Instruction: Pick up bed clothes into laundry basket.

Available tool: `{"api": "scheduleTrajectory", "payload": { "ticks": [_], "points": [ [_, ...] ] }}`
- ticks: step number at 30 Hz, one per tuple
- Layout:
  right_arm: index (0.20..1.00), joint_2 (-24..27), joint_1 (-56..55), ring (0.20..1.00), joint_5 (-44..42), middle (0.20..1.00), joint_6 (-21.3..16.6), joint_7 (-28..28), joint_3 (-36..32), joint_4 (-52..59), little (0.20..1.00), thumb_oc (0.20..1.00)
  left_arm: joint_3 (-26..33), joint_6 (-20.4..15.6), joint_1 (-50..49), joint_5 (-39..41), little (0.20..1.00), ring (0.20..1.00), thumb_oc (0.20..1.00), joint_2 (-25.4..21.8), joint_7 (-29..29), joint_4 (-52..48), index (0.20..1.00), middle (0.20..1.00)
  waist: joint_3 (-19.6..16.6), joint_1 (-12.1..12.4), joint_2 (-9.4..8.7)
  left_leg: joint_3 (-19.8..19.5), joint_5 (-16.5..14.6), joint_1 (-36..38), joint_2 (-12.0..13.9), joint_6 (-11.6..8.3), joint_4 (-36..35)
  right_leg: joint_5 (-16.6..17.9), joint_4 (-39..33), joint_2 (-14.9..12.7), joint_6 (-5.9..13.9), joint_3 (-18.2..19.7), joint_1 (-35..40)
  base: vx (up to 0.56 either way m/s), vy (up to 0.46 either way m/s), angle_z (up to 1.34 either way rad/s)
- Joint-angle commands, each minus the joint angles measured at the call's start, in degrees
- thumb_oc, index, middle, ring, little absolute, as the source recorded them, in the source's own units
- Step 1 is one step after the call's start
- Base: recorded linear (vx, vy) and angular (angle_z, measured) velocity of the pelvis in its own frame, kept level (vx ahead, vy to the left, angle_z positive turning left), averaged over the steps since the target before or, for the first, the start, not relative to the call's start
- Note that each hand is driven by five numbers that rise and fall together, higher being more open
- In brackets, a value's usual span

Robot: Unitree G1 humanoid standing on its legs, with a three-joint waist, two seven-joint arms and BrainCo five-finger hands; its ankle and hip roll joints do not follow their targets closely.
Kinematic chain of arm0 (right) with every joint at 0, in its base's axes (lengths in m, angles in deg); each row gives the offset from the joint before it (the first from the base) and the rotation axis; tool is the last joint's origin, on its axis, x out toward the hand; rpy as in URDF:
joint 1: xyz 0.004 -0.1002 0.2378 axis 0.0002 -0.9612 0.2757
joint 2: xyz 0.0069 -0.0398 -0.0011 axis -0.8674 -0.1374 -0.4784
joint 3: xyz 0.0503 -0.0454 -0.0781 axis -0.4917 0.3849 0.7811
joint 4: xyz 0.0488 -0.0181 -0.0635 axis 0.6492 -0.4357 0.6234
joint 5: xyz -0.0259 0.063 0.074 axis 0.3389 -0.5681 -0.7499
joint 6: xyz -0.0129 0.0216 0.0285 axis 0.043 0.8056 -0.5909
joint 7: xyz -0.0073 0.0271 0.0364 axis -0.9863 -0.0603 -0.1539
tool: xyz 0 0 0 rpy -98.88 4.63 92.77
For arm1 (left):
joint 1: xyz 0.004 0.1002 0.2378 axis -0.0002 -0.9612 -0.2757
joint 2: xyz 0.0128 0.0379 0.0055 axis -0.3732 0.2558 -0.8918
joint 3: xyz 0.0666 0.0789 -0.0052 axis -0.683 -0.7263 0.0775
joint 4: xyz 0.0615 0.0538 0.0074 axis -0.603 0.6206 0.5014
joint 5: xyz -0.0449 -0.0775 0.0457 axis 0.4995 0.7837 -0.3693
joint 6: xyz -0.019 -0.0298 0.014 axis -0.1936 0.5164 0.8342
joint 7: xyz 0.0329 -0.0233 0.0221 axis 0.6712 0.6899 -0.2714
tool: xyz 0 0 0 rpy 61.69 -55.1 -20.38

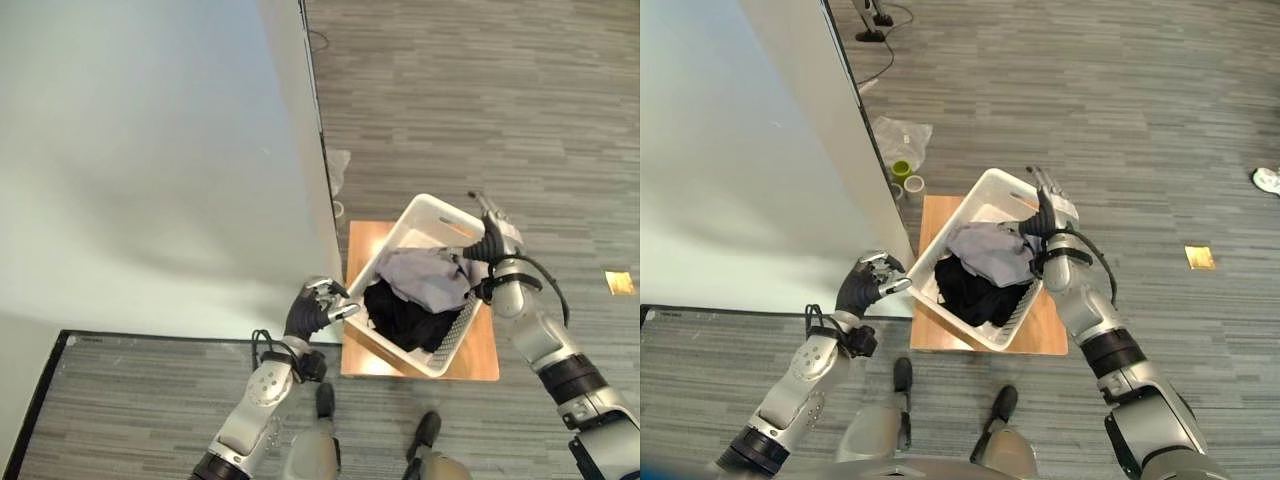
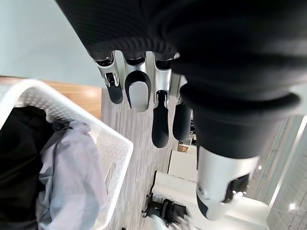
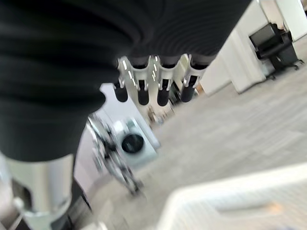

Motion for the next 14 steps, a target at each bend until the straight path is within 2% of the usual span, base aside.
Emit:
{"api": "scheduleTrajectory", "payload": {
  "ticks": [1, 5, 7, 10, 14],
  "points": [
    [1.0, 1.2, -3.7, 1.0, -5.5, 1.0, -3.6, -1.3, -3.0, 3.3, 1.0, 1.0, -0.6, -2.1, 3.9, -1.1, 1.0, 1.0, 1.0, 1.8, -1.0, -0.2, 1.0, 1.0, -4.3, -1.8, 1.48, 0.3, -6.3, 3.0, 1.8, -2.41, 0.3, -7.6, 0.9, -2.4, 3.84, -2.7, 4.1, 0.01, -0.005, -0.12],
    [1.0, -0.9, -13.6, 1.0, -8.8, 1.0, -6.1, 0.7, -5.7, 7.0, 1.0, 1.0, -0.5, -1.8, 3.2, -3.1, 1.0, 1.0, 1.0, 1.8, -0.8, -0.1, 1.0, 1.0, -5.1, -3.6, 1.66, 0.9, -6.8, 4.4, 1.8, -2.24, 0.3, -7.9, 0.9, -2.4, 3.78, -2.5, 5.1, 0.02, -0.01, -0.07],
    [1.0, -1.0, -16.0, 1.0, -9.4, 1.0, -6.5, 1.3, -6.3, 7.7, 1.0, 1.0, -0.6, -1.7, 2.8, -3.2, 1.0, 1.0, 1.0, 1.7, -0.7, -0.2, 1.0, 1.0, -5.4, -3.8, 1.66, 1.0, -6.9, 4.7, 1.9, -2.25, 0.3, -8.0, 0.9, -2.4, 3.78, -2.6, 5.4, 0.0, -0.016, -0.05],
    [1.0, -2.4, -27.2, 1.0, -11.7, 1.0, -8.6, 5.2, -8.8, 10.0, 1.0, 1.0, -0.2, -1.8, -0.8, -3.1, 1.0, 1.0, 1.0, 1.0, 1.2, -0.1, 1.0, 1.0, -6.5, -5.7, 1.89, 1.6, -7.2, 6.1, 1.8, -2.09, 0.3, -8.1, 0.9, -2.1, 3.6, -2.0, 6.2, 0.01, -0.011, -0.05],
    [1.0, -3.7, -29.9, 1.0, -14.0, 1.0, -9.1, 5.9, -9.4, 9.9, 1.0, 1.0, 0.1, -1.9, -1.7, -3.5, 1.0, 1.0, 1.0, 0.8, 1.1, 0.0, 1.0, 1.0, -6.9, -6.3, 2.14, 1.9, -7.3, 6.6, 1.8, -2.05, 0.3, -8.1, 0.9, -2.0, 3.56, -1.6, 6.2, 0.0, -0.003, -0.15]
  ]
}}
